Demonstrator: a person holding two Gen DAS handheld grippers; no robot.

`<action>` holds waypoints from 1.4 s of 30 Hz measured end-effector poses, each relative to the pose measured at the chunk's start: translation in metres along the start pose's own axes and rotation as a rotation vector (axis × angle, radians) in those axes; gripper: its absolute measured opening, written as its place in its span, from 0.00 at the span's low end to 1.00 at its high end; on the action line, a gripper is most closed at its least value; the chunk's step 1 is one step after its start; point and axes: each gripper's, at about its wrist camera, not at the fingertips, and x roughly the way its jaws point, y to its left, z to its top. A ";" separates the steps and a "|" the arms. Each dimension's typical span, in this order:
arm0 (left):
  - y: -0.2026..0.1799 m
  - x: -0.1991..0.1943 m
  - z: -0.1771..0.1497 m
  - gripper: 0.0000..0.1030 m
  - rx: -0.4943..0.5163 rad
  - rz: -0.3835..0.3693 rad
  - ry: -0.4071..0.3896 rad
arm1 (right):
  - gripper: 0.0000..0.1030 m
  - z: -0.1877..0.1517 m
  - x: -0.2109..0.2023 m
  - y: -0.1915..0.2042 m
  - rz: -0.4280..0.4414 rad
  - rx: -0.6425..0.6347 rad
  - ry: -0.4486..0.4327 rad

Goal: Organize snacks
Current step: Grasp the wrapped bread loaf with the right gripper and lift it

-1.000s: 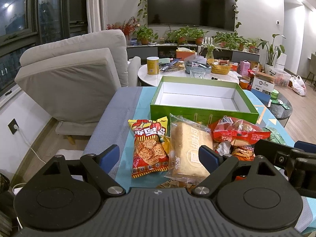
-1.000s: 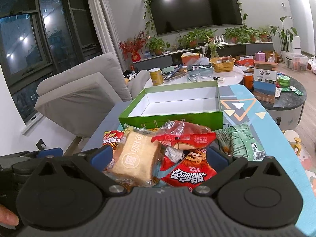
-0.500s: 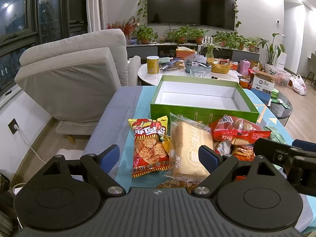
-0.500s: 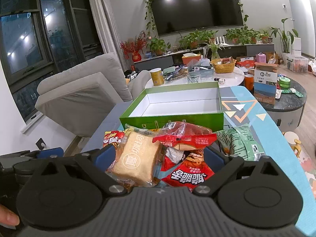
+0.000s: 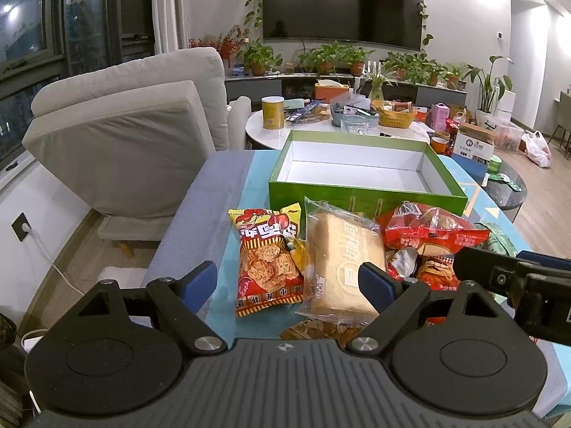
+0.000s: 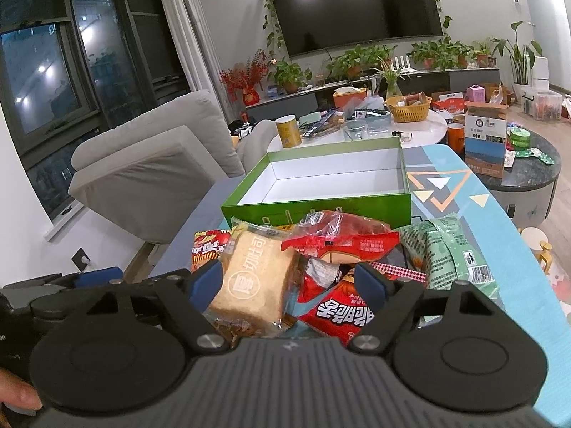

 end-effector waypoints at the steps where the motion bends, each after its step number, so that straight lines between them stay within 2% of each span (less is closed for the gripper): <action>1: 0.000 0.001 0.000 0.81 0.002 -0.001 0.001 | 0.66 0.000 0.001 0.000 0.000 0.001 0.001; 9: 0.005 0.015 -0.003 0.72 -0.006 -0.010 0.035 | 0.66 -0.002 0.010 -0.005 0.025 0.038 0.029; 15: 0.008 0.026 -0.004 0.70 -0.013 -0.031 0.055 | 0.66 -0.004 0.021 -0.009 0.044 0.075 0.060; 17: 0.009 0.030 -0.004 0.69 -0.017 -0.052 0.058 | 0.66 -0.004 0.026 -0.011 0.060 0.094 0.074; 20: 0.011 0.035 -0.004 0.61 -0.027 -0.106 0.062 | 0.66 -0.004 0.036 -0.014 0.091 0.121 0.098; 23: 0.013 0.041 -0.004 0.58 -0.032 -0.158 0.066 | 0.65 -0.002 0.048 -0.018 0.116 0.149 0.127; 27: 0.010 0.048 -0.003 0.50 -0.012 -0.199 0.071 | 0.63 -0.002 0.062 -0.025 0.155 0.211 0.171; 32: 0.006 0.059 -0.001 0.48 0.014 -0.260 0.087 | 0.63 -0.001 0.077 -0.029 0.164 0.255 0.210; 42: 0.003 0.082 -0.003 0.48 0.039 -0.281 0.154 | 0.63 -0.002 0.100 -0.038 0.184 0.325 0.279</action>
